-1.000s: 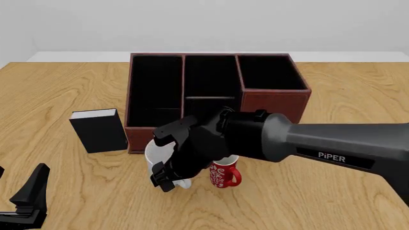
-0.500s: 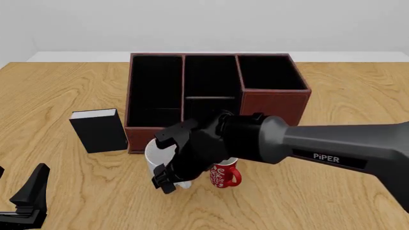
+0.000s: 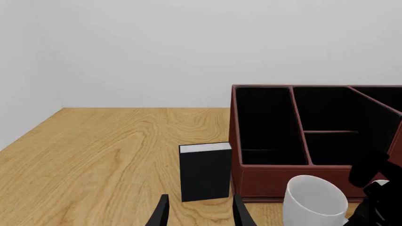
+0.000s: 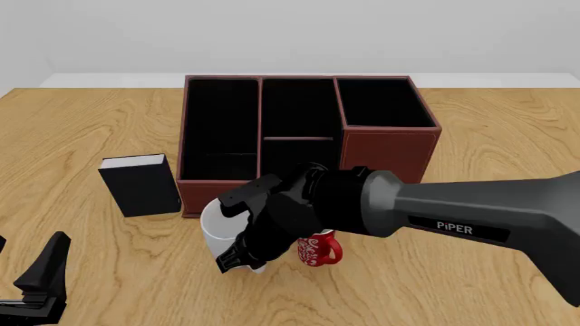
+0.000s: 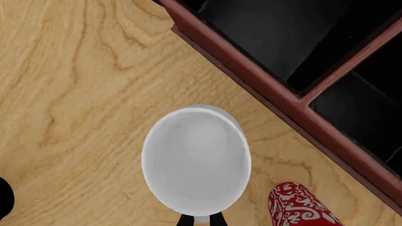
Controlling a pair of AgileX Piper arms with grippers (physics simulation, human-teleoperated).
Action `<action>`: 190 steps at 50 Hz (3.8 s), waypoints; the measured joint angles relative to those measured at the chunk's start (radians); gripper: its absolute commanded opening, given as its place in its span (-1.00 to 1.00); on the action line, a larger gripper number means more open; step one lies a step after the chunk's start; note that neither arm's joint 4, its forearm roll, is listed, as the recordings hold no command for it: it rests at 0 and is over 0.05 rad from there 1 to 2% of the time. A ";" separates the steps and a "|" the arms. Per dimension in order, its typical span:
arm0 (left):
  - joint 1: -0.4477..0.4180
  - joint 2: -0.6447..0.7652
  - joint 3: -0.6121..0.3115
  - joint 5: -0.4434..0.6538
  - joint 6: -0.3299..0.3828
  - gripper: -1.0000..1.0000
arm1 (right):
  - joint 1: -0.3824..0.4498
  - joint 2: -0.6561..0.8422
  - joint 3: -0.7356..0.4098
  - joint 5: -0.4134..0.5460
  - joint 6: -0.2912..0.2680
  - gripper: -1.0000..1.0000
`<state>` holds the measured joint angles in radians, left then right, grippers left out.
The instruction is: Pick up the white mug and place it to the right of the caddy.
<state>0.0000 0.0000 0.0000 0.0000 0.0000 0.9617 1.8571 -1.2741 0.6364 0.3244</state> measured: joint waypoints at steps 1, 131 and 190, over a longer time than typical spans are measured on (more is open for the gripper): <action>0.000 0.000 0.000 0.000 0.000 1.00 | 0.000 0.000 0.000 0.000 -0.001 -1.00; 0.000 0.000 0.000 0.000 0.000 1.00 | -0.277 -0.478 -0.115 0.338 -0.341 -1.00; 0.000 0.000 0.000 0.000 0.000 1.00 | -0.487 -0.807 0.190 0.362 -0.333 -1.00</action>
<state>0.0000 0.0000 0.0000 0.0000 0.0000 0.4749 1.0502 -1.0843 0.9980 -0.0090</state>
